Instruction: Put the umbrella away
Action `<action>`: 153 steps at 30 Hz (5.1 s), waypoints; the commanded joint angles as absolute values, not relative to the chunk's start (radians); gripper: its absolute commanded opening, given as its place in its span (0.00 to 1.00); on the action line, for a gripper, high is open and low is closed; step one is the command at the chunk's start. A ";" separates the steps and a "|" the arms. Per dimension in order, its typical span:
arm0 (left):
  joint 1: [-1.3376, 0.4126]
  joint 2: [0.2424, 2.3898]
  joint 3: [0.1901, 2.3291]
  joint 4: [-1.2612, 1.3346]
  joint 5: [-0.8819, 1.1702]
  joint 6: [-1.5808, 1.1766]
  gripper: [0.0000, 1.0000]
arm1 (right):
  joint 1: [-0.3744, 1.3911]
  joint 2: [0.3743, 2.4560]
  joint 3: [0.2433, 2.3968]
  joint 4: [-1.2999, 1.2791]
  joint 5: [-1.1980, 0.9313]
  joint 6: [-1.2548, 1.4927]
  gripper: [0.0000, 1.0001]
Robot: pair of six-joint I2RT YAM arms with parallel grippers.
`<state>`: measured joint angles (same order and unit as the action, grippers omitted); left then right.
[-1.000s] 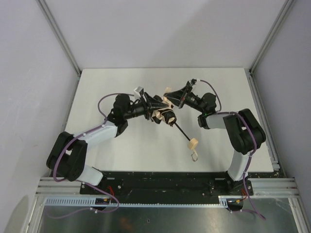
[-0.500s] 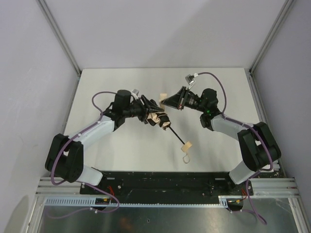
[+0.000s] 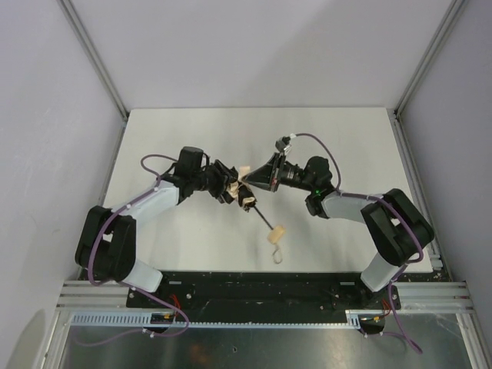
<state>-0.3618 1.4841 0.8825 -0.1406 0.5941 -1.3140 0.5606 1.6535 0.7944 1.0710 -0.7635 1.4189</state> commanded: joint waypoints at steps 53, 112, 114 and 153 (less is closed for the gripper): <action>-0.470 1.709 1.007 -0.557 0.157 -0.932 0.00 | 0.983 1.687 1.016 0.178 -0.123 -0.131 0.00; -0.396 1.505 0.868 -0.404 0.239 -1.081 0.00 | 0.677 1.666 0.887 1.233 -0.782 0.755 0.00; -0.394 1.520 0.874 -0.420 0.234 -1.066 0.00 | 0.701 1.705 0.908 1.229 -0.823 0.717 0.00; -0.365 1.537 0.970 -0.520 0.306 -0.906 0.00 | 0.995 1.758 1.064 0.187 -0.494 -0.175 0.00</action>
<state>-0.3801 1.5471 0.8993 -0.5392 0.2493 -0.9321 0.9844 1.7721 1.0462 0.2771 -0.4843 -0.1520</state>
